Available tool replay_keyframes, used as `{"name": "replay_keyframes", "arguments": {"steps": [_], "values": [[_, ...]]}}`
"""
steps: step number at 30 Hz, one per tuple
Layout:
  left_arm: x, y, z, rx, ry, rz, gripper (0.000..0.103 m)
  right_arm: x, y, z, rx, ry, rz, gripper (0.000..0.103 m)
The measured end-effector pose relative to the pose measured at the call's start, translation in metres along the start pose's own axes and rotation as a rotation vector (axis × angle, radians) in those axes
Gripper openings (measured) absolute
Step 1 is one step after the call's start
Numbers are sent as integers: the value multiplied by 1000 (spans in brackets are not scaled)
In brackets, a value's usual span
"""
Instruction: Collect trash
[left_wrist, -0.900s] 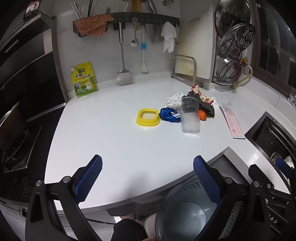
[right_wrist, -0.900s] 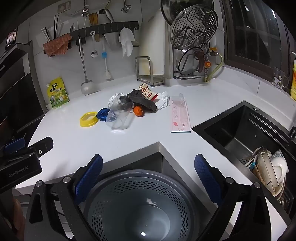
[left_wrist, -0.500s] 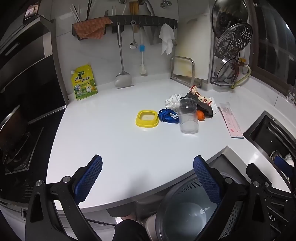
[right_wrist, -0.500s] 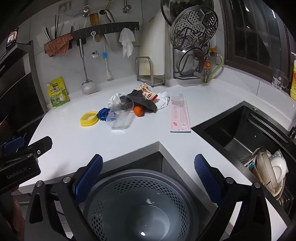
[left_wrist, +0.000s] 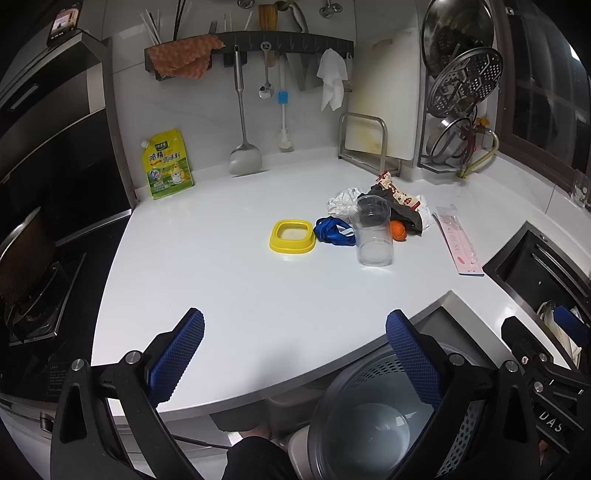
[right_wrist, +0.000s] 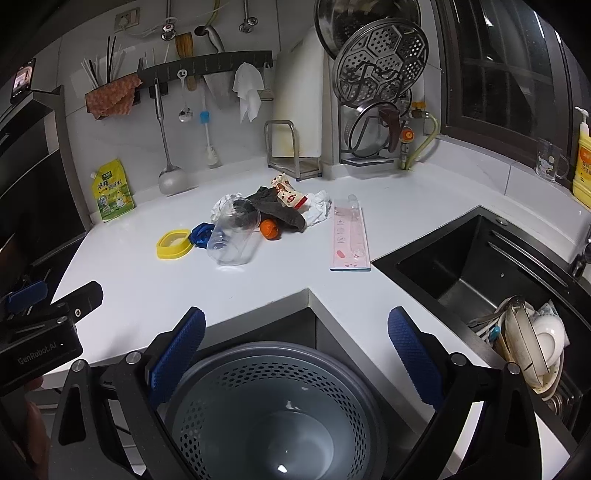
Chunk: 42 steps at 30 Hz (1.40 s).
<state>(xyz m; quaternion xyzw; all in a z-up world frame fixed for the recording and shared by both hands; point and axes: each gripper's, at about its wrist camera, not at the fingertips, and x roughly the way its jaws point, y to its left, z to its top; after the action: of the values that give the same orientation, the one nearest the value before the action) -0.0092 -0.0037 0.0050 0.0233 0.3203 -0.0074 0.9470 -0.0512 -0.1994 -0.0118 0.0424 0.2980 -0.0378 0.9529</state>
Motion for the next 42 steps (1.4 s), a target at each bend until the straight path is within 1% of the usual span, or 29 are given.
{"name": "replay_keyframes", "arguments": {"steps": [42], "values": [[-14, -2, -5, 7, -12, -25, 97, -10, -4, 0, 10, -13, -16, 95]]}}
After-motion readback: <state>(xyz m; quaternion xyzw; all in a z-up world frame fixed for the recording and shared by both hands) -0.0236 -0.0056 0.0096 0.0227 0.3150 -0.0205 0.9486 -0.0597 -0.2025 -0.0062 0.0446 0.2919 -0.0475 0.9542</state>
